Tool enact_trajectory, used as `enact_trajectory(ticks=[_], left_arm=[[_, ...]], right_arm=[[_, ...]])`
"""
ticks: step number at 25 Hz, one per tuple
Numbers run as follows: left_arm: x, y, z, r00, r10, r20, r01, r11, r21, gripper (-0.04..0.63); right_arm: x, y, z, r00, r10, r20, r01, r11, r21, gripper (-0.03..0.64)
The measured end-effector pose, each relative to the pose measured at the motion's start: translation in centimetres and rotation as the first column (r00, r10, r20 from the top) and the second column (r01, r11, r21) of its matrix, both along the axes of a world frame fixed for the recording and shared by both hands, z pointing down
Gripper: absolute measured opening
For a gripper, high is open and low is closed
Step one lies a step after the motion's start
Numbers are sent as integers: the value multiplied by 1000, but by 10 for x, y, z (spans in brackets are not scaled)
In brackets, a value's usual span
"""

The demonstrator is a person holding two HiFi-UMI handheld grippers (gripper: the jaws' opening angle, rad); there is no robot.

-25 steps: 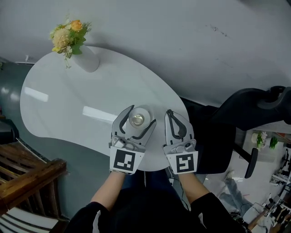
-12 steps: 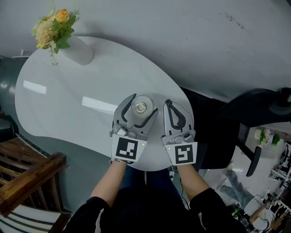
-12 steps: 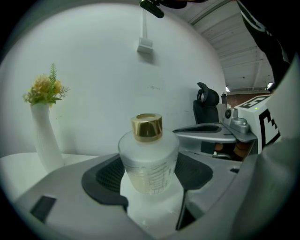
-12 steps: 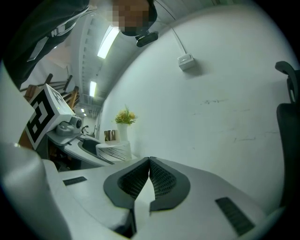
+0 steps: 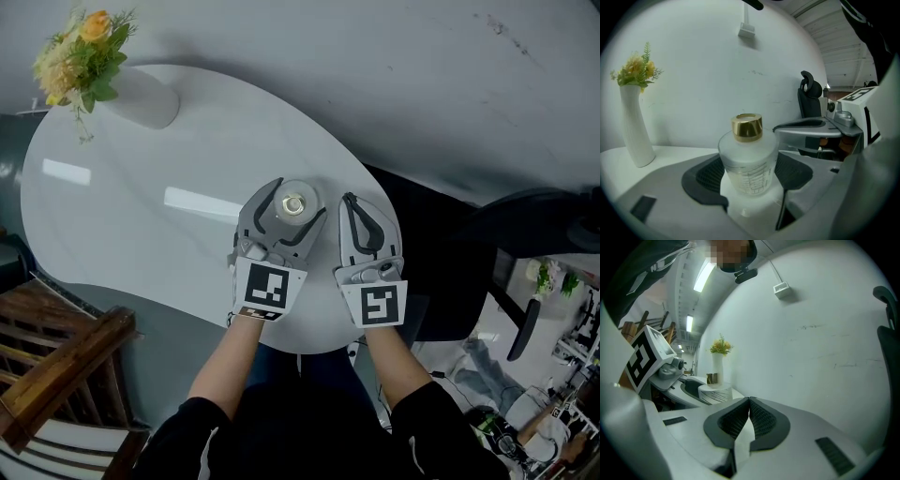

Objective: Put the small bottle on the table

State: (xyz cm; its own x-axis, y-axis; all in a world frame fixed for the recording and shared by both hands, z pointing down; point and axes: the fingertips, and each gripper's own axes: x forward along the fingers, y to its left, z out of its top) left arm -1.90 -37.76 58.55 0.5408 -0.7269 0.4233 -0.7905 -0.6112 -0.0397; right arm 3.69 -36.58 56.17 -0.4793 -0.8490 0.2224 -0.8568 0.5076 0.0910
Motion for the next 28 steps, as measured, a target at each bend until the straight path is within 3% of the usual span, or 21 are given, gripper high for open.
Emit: enact_trajectory(ticks=[15,28], left_arm=[[7,-10,36,999,20,47,-16,997,-71,331],[10,-11,46,993,38,112,-30,997,-73,331]], right_arm=[[-1,-8,31,1000,13,-11,-14,997,-77,23],[2,-9,32,1000,26,-4,-27,996,-87,23]])
